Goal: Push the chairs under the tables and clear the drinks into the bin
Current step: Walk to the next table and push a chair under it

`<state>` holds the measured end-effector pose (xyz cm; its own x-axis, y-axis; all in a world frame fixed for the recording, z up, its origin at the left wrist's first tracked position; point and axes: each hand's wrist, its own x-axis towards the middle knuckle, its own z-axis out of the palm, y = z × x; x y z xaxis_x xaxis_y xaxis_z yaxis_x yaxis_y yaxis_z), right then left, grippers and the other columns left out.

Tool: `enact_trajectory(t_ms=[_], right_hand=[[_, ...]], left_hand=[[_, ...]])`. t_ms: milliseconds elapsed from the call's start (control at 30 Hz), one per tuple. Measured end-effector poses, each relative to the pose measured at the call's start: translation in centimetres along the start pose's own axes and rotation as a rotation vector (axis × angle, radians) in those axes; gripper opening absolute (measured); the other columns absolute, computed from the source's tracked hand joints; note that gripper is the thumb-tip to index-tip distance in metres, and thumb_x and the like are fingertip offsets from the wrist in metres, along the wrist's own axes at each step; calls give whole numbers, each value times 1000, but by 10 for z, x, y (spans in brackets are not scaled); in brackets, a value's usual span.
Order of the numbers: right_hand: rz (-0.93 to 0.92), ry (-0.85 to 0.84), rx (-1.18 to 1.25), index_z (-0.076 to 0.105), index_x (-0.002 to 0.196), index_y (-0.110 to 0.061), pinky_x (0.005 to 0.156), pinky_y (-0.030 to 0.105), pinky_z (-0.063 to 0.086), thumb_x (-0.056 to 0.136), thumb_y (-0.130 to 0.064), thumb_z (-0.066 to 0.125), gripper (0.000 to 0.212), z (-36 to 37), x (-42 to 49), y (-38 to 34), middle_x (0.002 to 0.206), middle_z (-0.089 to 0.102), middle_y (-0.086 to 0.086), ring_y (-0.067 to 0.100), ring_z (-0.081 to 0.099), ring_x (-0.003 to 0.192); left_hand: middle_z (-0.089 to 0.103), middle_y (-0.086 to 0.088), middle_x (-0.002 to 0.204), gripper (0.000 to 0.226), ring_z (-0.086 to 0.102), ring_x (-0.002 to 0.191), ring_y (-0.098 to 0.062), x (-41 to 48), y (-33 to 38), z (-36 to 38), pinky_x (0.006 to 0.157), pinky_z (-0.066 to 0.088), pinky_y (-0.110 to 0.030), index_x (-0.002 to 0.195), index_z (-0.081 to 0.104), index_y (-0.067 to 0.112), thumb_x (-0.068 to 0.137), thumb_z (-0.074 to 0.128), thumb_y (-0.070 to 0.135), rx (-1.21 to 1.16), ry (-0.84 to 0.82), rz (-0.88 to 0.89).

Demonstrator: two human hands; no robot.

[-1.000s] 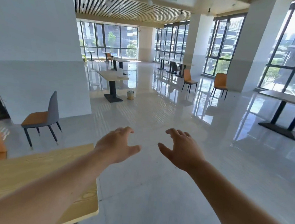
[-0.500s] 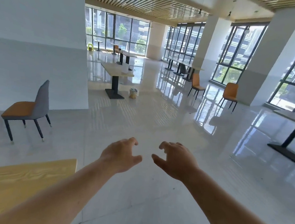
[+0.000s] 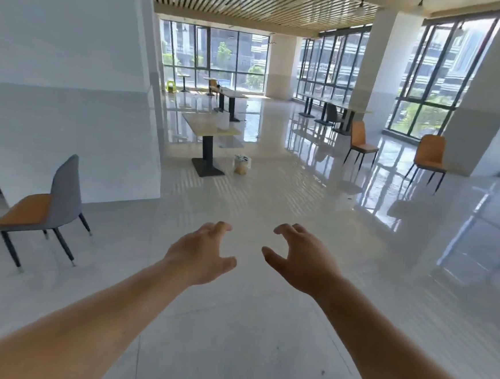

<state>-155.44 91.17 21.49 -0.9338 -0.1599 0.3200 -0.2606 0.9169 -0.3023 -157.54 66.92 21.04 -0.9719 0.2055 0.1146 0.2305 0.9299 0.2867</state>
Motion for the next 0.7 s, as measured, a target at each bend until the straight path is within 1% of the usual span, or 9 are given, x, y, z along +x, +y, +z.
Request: enact_trajectory(t_ms=[67,167,233,300,367,467,533,600,700], right_hand=[[-35,-35,43,51,138,-30,79,33,45,89,-71,53,64,21,48,21,131,58,-5,22,62,107],[-80,-137,50,47,141,-31,84,36,50,90,-72,52,65,46,120,45,135,56,-5,22,62,110],[-132,-160,53,44,143,-31,88,39,53,90,-72,52,67,56,175,53,138,54,-4,23,61,113],[-190,-120,72,43,145,-31,88,38,53,90,-72,52,69,65,228,50,140,54,-3,24,61,115],[-251,-86,96,42,146,-32,90,38,51,90,-72,52,69,80,276,37,141,54,-2,25,59,118],[-376,-136,111,45,145,-31,97,39,48,90,-72,51,69,122,336,3,141,55,-1,23,51,127],[-448,-171,101,47,143,-30,101,40,46,90,-72,50,68,153,373,-21,140,56,-1,23,49,129],[-511,-196,85,50,141,-30,100,39,46,91,-72,48,65,184,413,-45,138,58,-2,22,50,127],[-551,-239,89,51,138,-30,95,36,48,91,-73,48,64,230,475,-78,133,61,-4,21,57,120]], left_hand=[[38,6,156,77,53,127,-24,40,-13,7,93,49,-40,149,29,38,83,59,65,12,-29,-65],[38,5,157,77,52,129,-24,97,-33,7,97,48,-39,149,32,37,84,60,65,36,-65,-160],[38,4,157,76,53,127,-25,133,-48,0,95,49,-39,149,32,36,85,60,65,34,-40,-216],[38,4,157,74,54,125,-25,163,-65,-10,90,49,-38,149,32,35,86,59,64,30,24,-261],[39,2,156,74,55,123,-25,189,-85,-16,87,48,-37,149,32,34,87,59,63,21,80,-310],[38,3,156,74,54,124,-25,218,-129,-16,87,48,-38,148,30,35,86,59,63,10,106,-394],[38,4,156,74,55,123,-25,236,-167,-16,85,47,-38,148,30,36,86,59,63,16,115,-451],[38,4,156,74,56,122,-25,258,-214,-18,87,48,-39,148,31,35,86,59,63,10,142,-507],[39,2,155,73,57,117,-25,295,-290,-19,83,47,-38,147,31,34,85,57,63,-8,169,-576]])
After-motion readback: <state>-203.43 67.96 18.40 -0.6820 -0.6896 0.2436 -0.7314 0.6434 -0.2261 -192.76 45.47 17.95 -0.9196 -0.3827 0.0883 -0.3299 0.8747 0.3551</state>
